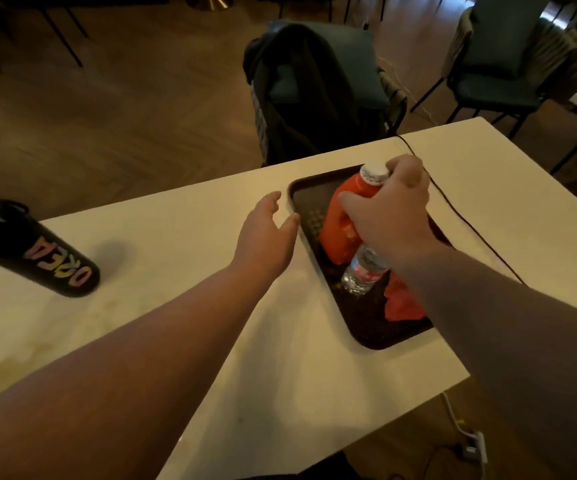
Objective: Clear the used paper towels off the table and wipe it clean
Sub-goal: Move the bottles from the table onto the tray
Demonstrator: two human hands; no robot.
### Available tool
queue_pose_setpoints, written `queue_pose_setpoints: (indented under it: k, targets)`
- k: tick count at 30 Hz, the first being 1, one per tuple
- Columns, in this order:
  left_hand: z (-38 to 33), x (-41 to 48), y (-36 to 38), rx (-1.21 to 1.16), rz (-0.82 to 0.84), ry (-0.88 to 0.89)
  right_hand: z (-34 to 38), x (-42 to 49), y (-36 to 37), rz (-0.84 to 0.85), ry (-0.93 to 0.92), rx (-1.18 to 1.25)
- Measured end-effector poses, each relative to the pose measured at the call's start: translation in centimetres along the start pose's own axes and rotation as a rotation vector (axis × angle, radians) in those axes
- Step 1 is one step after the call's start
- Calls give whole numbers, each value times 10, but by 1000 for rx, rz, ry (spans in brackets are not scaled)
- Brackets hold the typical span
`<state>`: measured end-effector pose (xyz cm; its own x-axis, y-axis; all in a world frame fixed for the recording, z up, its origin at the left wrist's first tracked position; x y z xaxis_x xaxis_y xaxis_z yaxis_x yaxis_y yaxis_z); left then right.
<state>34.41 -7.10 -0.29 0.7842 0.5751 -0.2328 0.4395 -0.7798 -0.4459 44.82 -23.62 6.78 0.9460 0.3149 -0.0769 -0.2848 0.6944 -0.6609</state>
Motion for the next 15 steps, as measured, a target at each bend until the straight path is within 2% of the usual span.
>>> queue_pose_setpoints:
  k: [2, 4, 7, 9, 12, 15]
  targets:
    - [29, -17, -29, -15, -50, -49, 23, -24, 34, 36, -148, -45]
    - [59, -39, -54, -20, -85, -83, 36, -44, 85, 187, -212, -96]
    - [113, -75, -90, -72, -142, -185, 40, -76, 171, 522, -137, -66]
    - [149, -94, -120, -124, -227, -276, 46, -96, 219, 667, -87, -66]
    - [191, -113, -169, -217, -388, -394, 67, -118, 271, 762, -52, -28]
    - [210, -119, -219, -325, -548, -416, 104, -125, 309, 788, -71, 8]
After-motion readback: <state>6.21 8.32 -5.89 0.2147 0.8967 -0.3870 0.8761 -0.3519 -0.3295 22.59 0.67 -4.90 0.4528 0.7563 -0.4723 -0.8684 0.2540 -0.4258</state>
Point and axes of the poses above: each hand's wrist, its own x-axis towards the middle knuckle, its own y-axis out of the palm, z = x × y, the point moved 7 cm from there along x, towards the middle knuckle, and after that the axes turned 4 degrees about z, right-handed, at the moved point
